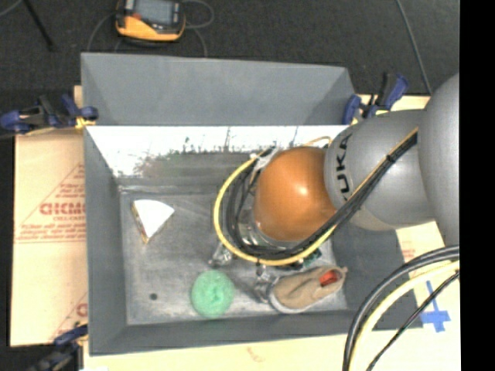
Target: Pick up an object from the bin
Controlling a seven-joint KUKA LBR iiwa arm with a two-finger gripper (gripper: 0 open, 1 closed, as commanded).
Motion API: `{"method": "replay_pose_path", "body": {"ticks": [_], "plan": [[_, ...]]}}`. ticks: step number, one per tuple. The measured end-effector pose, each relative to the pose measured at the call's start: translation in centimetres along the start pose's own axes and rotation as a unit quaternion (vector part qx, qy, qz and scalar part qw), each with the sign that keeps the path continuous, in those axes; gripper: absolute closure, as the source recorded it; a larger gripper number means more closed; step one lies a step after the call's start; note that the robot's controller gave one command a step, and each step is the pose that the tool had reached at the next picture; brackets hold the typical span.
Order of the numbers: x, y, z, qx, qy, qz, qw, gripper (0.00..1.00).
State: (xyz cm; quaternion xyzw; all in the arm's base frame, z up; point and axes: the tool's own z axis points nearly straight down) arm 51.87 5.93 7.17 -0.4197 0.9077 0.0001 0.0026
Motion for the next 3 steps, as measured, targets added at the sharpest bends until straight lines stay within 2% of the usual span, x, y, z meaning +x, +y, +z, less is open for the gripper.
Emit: {"method": "replay_pose_path", "body": {"ticks": [2, 3], "plan": [[0.1, 0.5, -0.6, -0.001, 0.0012, 0.013, 0.9999, 0.00], [-4.9, 7.5, -0.5, -0.001, 0.0011, -0.001, 1.0000, 1.00]]}}
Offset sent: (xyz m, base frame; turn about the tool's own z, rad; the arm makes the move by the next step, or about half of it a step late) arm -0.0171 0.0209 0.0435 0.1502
